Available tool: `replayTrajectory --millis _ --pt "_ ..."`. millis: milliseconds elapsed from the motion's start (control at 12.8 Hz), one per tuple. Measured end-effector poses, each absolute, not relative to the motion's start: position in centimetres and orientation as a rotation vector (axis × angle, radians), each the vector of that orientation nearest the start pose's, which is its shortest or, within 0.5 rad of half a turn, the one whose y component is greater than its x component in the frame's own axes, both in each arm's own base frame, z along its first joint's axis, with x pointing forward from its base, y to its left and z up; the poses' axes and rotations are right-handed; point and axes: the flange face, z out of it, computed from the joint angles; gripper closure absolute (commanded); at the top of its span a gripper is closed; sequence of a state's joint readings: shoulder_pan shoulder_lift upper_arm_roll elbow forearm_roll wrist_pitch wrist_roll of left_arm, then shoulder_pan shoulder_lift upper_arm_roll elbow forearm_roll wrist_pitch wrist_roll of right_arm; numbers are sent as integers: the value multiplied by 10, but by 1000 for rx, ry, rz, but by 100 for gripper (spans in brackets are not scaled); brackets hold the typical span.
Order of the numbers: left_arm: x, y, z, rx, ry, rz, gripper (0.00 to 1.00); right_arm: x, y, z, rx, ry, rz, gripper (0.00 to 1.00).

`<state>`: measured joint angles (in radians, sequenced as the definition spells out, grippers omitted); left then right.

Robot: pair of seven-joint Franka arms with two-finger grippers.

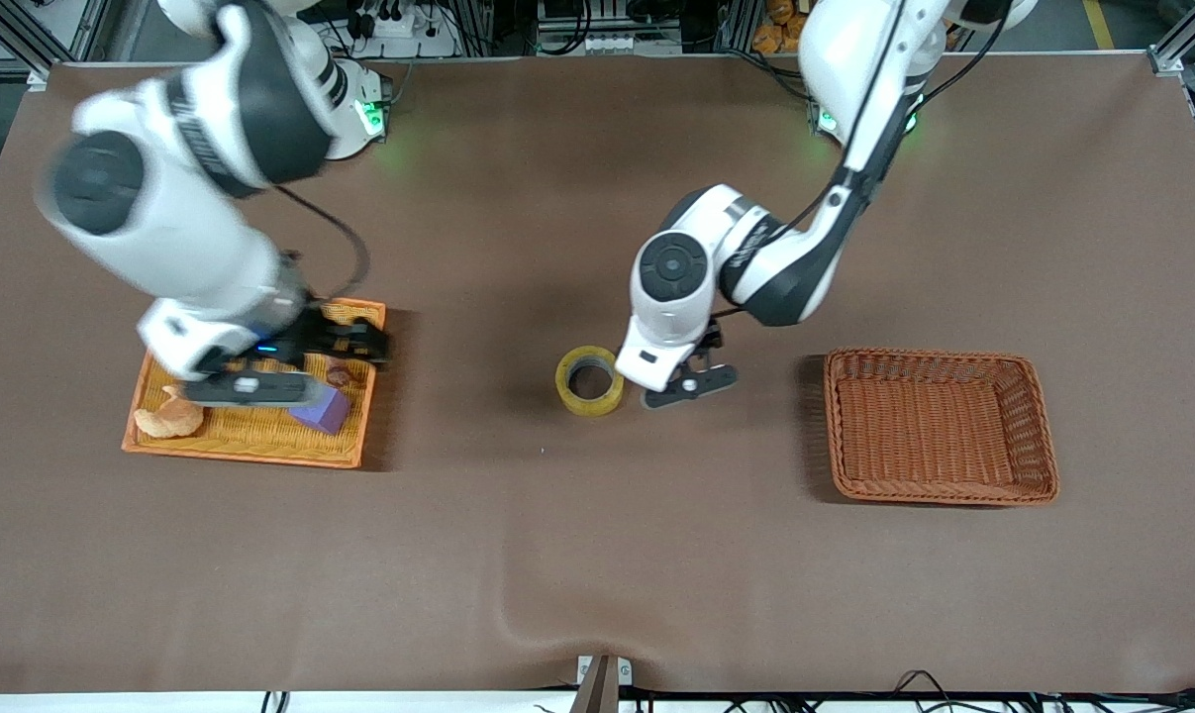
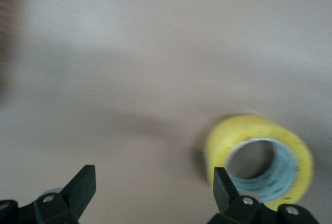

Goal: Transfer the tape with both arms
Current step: 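Grasp the tape with the left gripper while the right gripper releases it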

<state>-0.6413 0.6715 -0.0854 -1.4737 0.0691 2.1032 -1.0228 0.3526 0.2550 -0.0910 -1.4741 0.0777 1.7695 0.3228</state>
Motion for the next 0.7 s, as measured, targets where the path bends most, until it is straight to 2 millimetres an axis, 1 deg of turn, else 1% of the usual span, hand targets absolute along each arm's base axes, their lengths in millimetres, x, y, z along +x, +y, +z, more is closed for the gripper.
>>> replayTrajectory --millis 78,156,234,312,468,624,702 --pt "534 -479 263 -3102 -422 10 0 618 145 543 -3073 140 -42 0" --pt "527 -492 250 -3118 -401 -1 0 617 116 546 -3076 123 -27 0" --pt "521 -500 242 -3124 -380 -3 0 616 90 546 -3081 91 1 0" --pt "519 -504 240 -3126 -356 -5 0 616 65 545 -3083 75 24 0" --pt "521 -504 243 -3140 -247 -16 0 616 12 546 -3081 45 41 0" --pt "525 -500 243 -3143 -126 -19 0 607 -30 552 -3075 8 77 0" --pt "526 -498 239 -3139 -79 -13 0 604 -47 556 -3073 10 70 0"
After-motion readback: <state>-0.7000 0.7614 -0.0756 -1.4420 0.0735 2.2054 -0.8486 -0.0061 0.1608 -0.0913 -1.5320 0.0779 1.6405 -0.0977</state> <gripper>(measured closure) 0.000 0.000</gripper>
